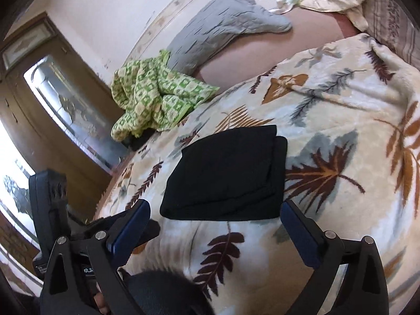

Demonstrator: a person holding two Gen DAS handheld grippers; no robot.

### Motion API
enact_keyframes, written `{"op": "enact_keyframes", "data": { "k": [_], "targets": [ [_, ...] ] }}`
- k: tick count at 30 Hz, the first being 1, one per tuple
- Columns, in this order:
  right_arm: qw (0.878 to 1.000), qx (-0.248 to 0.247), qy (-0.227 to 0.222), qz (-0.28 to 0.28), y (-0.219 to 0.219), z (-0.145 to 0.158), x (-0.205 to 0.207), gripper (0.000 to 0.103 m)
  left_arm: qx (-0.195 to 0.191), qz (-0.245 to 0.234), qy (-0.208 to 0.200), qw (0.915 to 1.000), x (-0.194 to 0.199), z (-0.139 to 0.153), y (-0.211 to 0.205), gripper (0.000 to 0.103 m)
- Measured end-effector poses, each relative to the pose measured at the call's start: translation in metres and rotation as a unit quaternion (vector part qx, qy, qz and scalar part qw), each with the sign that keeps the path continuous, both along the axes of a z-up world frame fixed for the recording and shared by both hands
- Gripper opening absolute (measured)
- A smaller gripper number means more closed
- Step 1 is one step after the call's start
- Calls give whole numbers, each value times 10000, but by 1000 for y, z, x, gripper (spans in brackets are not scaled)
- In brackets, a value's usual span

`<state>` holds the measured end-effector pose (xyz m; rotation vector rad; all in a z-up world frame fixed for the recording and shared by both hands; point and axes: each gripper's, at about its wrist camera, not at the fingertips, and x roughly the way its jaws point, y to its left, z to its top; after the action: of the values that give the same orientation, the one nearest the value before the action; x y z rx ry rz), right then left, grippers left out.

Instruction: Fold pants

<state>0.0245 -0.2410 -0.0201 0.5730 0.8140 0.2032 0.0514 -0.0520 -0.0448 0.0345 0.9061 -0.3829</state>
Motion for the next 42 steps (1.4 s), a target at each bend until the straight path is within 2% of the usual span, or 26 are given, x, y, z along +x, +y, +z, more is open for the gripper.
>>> {"op": "enact_keyframes", "data": {
  "k": [3, 12, 42],
  "targets": [
    [10000, 21, 48, -31, -1, -2, 0, 100, 91, 88, 99, 9999, 4, -4, -2, 100],
    [9999, 49, 54, -72, -3, -2, -1, 100, 213, 134, 63, 9997, -1, -6, -11, 100],
    [9997, 206, 40, -115, -5, -1, -3, 100, 402, 203, 278, 9986, 8, -14, -18, 96]
  ]
}}
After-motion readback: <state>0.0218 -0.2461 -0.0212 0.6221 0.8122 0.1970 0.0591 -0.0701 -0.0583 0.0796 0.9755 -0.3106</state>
